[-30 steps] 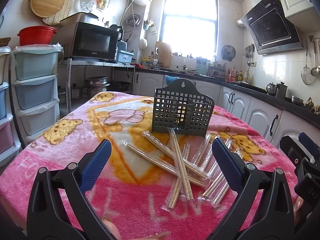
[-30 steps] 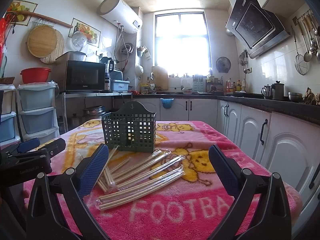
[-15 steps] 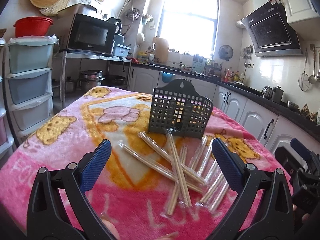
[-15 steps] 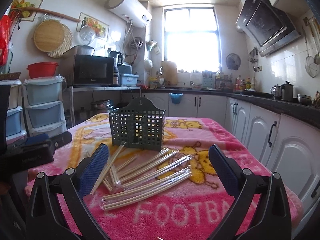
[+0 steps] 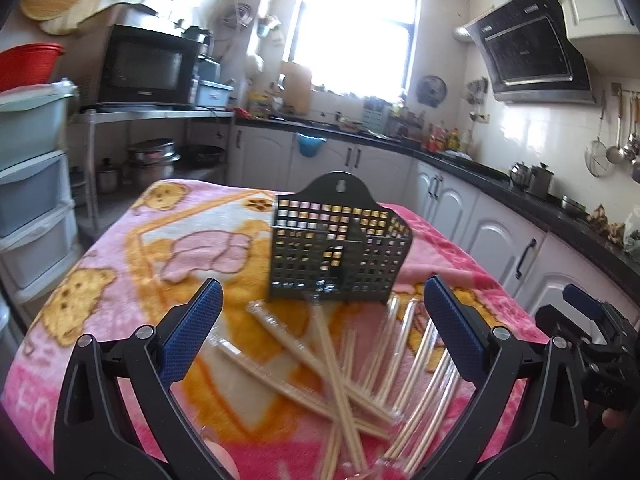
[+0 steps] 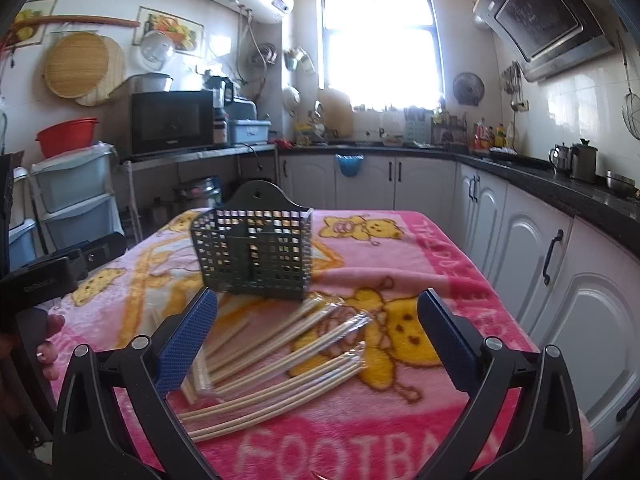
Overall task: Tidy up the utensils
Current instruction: 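Close the left tool on a wrapped chopstick while the right tool grasps another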
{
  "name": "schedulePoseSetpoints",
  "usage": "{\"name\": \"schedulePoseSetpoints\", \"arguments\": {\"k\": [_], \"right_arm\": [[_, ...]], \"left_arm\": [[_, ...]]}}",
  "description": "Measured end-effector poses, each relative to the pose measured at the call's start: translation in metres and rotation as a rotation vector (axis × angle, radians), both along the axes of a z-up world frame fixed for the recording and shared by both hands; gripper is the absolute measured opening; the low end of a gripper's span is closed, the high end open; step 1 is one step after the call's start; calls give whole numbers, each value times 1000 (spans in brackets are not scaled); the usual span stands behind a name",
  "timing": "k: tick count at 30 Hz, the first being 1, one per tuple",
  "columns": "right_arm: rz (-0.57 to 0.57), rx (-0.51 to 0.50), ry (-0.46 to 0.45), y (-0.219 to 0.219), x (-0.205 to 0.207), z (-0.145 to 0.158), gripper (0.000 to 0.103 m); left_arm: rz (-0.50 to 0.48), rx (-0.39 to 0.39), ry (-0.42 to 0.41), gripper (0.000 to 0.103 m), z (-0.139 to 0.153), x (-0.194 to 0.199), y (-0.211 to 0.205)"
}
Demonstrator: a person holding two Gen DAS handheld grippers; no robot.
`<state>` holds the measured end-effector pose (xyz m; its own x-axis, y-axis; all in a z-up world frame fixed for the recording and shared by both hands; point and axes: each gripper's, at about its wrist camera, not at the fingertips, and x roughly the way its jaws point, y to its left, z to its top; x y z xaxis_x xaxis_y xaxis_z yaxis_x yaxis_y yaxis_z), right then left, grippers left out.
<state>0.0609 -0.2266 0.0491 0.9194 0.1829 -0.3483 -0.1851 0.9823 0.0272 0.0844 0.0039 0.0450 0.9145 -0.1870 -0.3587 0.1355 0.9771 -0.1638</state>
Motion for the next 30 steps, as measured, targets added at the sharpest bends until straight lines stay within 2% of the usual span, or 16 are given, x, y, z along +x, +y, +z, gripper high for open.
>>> {"name": "schedulePoseSetpoints", "arguments": {"k": [4,6,13,16,20,22,23,28,30], "right_arm": [[-34,-18,64,-11,21,-1,97],[-40,-16,99,-15,33,-2,97],[-81,-27,239,-23,84,-18,97],[-79,-29,281,-23,102,-26,97],[-83,-33,349,-19,124,-40,96],[-83,-30,392,-18,137,-48,90],[-87,-28,413,-18,142,-52,83],[-83,39,528,-20,167,-72,72],[-78,58,559,-20,175,-78,64]], "left_arm": [[-33,18,52,93,2,23,-9],[-50,-2,97,93,-1,38,-11],[-115,-3,236,93,-24,83,-24],[-118,-12,308,93,-36,103,-27],[-104,-15,343,93,-48,123,-25],[-110,-13,378,93,-53,132,-26],[-108,-14,398,93,-57,137,-26],[-107,-8,466,92,-69,147,-26],[-97,-21,494,87,-75,151,-23]]}}
